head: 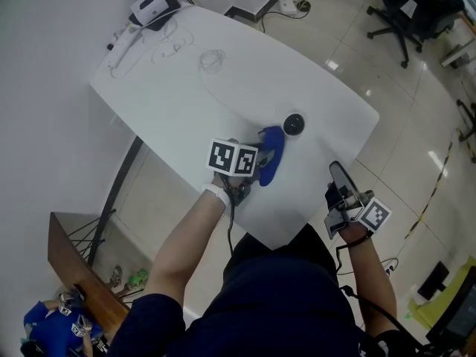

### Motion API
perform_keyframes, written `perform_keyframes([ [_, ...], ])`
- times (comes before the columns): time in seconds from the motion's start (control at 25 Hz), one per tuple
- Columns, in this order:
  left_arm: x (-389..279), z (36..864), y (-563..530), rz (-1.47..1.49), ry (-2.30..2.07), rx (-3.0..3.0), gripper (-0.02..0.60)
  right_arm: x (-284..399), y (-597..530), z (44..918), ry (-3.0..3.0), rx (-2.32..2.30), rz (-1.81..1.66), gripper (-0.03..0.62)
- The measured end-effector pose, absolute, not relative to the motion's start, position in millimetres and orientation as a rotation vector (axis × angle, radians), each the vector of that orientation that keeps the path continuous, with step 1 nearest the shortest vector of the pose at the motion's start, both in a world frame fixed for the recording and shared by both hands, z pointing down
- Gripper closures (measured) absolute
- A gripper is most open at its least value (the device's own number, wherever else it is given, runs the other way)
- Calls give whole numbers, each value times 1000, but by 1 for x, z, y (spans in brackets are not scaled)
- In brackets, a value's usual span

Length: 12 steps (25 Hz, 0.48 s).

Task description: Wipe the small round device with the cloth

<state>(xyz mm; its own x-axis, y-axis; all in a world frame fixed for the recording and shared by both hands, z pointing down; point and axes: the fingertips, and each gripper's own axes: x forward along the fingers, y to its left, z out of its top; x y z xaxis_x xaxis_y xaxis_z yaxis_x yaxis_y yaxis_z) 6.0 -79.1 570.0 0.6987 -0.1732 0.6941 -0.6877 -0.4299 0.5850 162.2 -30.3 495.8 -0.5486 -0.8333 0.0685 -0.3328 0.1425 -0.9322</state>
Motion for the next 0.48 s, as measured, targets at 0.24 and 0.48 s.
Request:
perform_keyframes([
  [0.24, 45, 576, -52, 732, -519, 1967, 466, 166, -28, 499, 1932, -1135, -1388, 473],
  [0.48, 99, 578, -70, 607, -488, 1902, 466, 180, -24, 503, 1888, -1170, -1377, 474],
])
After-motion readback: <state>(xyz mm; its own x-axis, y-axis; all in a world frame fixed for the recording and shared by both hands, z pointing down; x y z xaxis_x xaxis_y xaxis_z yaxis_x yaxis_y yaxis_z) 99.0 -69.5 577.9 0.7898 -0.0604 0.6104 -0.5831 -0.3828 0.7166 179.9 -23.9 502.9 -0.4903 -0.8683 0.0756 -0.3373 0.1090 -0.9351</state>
